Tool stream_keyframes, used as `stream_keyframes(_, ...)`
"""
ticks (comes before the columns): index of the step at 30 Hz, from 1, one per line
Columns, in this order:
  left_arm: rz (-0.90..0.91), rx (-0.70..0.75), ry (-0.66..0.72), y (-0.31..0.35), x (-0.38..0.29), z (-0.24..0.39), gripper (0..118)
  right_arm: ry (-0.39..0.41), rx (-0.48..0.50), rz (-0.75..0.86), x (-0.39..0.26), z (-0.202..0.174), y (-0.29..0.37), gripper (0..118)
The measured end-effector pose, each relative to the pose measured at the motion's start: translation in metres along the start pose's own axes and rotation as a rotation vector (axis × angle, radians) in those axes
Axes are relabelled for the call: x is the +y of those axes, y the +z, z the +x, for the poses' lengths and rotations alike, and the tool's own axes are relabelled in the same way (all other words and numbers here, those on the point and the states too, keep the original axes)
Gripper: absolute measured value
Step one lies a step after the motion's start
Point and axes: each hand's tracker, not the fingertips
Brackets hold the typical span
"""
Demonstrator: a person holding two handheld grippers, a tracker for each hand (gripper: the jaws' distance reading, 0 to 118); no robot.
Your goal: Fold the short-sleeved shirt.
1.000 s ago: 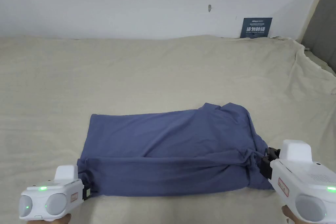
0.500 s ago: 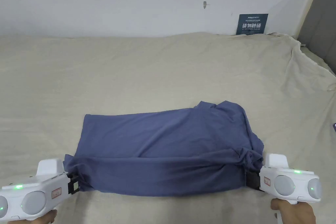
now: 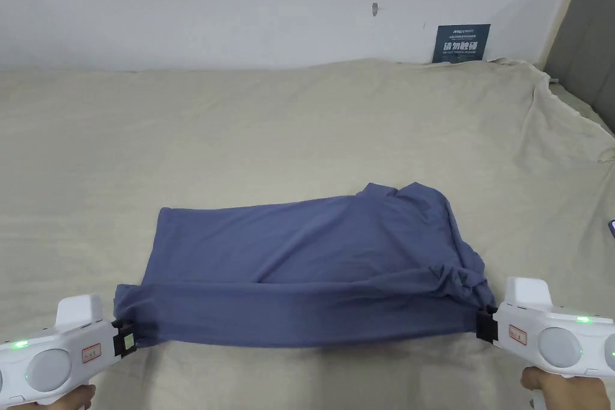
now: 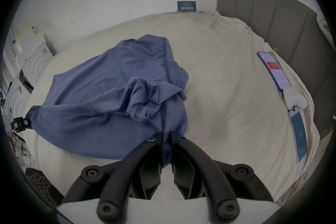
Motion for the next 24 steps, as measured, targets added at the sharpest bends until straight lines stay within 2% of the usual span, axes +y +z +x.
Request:
stream_keyframes(12, -0.047, -0.009, -0.042, 0.041, -0.039, -0.021, 6, 0.01, 0.058, -0.002, -0.055, -0.007, 0.08, 8)
stream_keyframes(24, -0.16, 0.02, -0.038, 0.015, -0.077, -0.024, 6, -0.039, -0.005, -0.114, -0.095, -0.01, 0.046, 8)
